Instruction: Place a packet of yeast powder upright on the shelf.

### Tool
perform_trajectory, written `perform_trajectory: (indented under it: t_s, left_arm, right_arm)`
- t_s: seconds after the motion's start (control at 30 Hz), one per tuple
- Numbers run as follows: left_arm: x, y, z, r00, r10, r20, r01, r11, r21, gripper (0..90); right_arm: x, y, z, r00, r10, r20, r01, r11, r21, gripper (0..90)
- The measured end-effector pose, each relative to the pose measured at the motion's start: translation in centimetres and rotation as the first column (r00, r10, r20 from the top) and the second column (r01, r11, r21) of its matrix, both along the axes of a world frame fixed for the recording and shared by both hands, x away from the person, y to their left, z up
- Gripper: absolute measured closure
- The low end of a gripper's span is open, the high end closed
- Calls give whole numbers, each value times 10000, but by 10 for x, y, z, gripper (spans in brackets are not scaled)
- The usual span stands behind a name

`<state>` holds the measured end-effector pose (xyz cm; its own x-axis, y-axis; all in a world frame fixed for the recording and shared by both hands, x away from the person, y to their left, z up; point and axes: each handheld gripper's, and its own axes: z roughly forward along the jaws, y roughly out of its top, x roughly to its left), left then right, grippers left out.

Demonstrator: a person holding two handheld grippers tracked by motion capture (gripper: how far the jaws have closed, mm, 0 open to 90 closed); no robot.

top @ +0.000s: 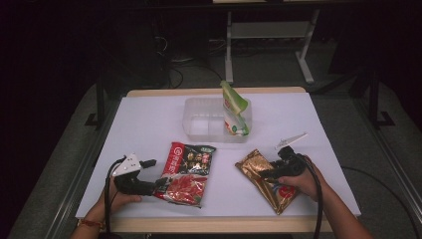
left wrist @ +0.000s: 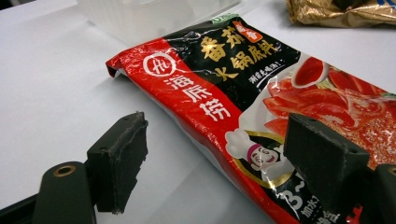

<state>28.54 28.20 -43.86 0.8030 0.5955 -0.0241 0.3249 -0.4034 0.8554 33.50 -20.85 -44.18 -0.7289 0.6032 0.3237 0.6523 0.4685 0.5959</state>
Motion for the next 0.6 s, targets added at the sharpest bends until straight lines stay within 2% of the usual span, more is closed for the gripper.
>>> perform_trajectory:
  t_s: [0.13,0.27,0.37,0.43,0.53,0.6]
  left_arm:
    - [-1,-3,1,10000,-26,-57,25,9999,-115,207]
    - [-2,-6,4,9999,-119,2,119,9999,-116,206]
    - [-2,-10,9,9998,-192,-18,191,9993,-312,207]
    - [-1,-14,14,9994,-315,-116,307,9978,-593,207]
    - [0,-26,23,9979,-651,-35,648,9958,-643,207]
    - [1,-35,27,9951,-971,-182,953,9919,-844,207]
  right_arm:
    - [-3,2,7,9994,115,327,-115,9999,-11,668]
    - [-8,1,14,9988,173,468,-192,9990,402,748]
    - [-12,4,20,9973,332,649,-363,9982,482,775]
    - [-15,6,25,9955,403,863,-452,9974,554,785]
    - [-19,8,33,9922,400,1183,-504,9951,857,795]
    - [-22,11,39,9894,286,1427,-444,9930,1092,798]
